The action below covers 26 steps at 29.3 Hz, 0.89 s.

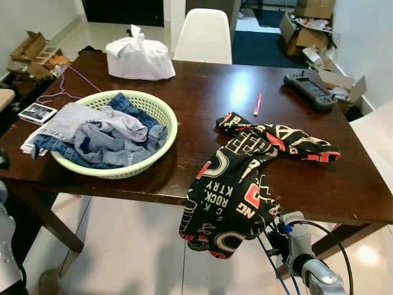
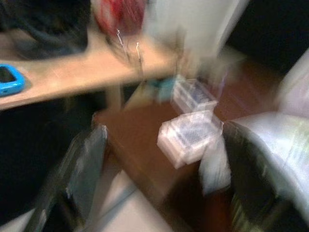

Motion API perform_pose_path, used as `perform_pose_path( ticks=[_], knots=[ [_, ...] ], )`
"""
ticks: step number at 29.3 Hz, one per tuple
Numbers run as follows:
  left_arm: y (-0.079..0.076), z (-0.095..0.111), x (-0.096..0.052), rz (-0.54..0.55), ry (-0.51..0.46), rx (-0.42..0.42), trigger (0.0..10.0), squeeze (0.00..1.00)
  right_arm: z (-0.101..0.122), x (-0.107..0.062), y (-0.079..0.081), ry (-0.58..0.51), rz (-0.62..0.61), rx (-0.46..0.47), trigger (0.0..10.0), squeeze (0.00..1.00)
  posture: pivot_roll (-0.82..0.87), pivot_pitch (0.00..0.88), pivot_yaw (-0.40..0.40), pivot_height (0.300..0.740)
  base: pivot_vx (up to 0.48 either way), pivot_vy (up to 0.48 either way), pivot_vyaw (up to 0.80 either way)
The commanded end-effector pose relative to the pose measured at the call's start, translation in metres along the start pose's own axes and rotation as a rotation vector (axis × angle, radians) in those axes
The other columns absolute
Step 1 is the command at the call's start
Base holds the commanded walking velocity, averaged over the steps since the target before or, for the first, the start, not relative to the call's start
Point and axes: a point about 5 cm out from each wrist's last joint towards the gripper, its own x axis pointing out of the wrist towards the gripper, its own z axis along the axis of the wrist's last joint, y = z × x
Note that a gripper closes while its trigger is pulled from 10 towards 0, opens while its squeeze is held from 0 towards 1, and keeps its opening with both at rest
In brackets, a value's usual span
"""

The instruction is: Hang hanger

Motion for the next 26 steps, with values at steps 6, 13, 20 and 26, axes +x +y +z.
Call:
perform_pose_path(
  ticks=[6,13,20,26],
  knots=[
    [0.027,-0.010,-0.009,0.117,0.023,-0.252,10.0,0.00,-0.002,-0.002,-0.003,0.002,-0.011,0.029,10.0,0.00,0.09,0.168,-0.051,0.740,0.000,0.000,0.00],
    [0.027,-0.021,-0.005,0.048,0.055,-0.476,10.0,0.00,-0.001,-0.001,-0.003,0.004,-0.007,0.031,10.0,0.00,0.09,0.168,-0.050,0.740,0.000,0.000,0.00],
    [0.015,-0.018,0.004,-0.341,0.061,-0.735,10.0,0.00,0.001,0.001,-0.003,0.000,-0.013,0.041,10.0,0.00,0.09,0.167,-0.055,0.740,0.000,0.000,0.00],
    [-0.005,-0.027,0.006,-0.546,0.122,-0.778,10.0,0.00,0.002,0.002,-0.003,-0.003,-0.016,0.046,10.0,0.00,0.08,0.164,-0.058,0.740,0.000,0.000,0.00]
  ],
)
